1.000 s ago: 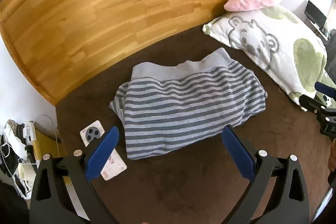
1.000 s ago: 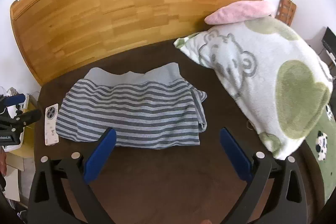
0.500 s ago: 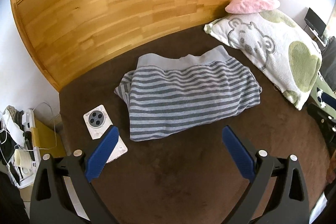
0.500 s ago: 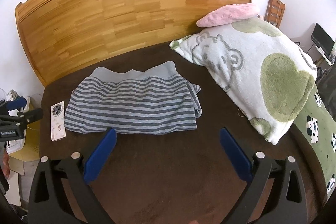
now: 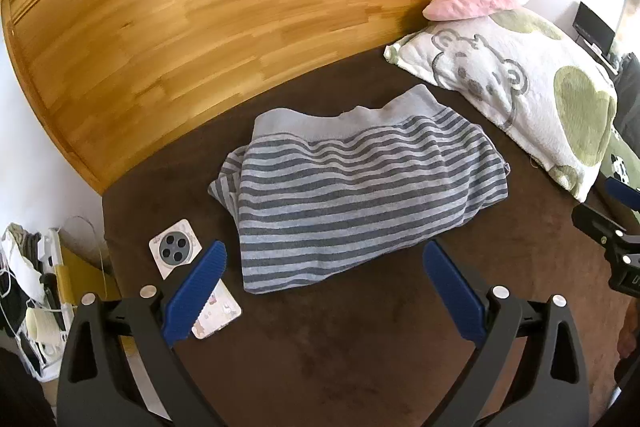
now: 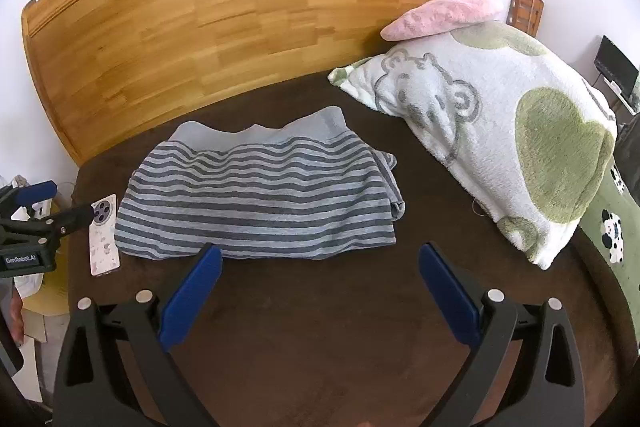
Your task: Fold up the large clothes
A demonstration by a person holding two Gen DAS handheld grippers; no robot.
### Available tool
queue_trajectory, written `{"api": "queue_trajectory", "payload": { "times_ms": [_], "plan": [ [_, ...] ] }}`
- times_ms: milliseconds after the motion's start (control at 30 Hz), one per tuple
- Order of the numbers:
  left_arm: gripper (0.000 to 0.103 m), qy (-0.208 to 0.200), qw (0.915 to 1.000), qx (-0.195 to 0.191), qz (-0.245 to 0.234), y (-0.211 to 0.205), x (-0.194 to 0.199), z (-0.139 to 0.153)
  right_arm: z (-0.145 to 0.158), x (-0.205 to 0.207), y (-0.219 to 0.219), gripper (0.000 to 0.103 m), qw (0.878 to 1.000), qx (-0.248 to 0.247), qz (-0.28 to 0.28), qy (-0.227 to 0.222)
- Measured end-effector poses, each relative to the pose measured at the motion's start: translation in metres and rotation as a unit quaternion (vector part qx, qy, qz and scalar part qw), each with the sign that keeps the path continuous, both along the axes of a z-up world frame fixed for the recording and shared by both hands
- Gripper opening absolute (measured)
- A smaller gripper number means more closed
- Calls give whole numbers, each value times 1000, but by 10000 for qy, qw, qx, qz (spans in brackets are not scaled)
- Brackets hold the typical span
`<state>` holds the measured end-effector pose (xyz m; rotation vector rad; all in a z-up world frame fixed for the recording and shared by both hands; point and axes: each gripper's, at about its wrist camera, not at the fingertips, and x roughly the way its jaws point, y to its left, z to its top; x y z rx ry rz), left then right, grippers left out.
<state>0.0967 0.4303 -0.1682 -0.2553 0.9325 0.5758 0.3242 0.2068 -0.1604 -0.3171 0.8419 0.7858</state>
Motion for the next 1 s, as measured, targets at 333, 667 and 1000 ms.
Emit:
{"api": "queue_trajectory", "payload": {
  "times_ms": [333,667,1000],
  "plan": [
    [96,-63,10000,16,6,-1,-3,4,6,-3,0,97,10000,65,22,-14],
    [96,35,10000,-53,23,1,-2,0,6,-5,2,97,10000,67,14,36],
    [96,156,9998,-84,47,3,-3,-5,2,-8,9,97,9999,-34,168,26]
  ]
}}
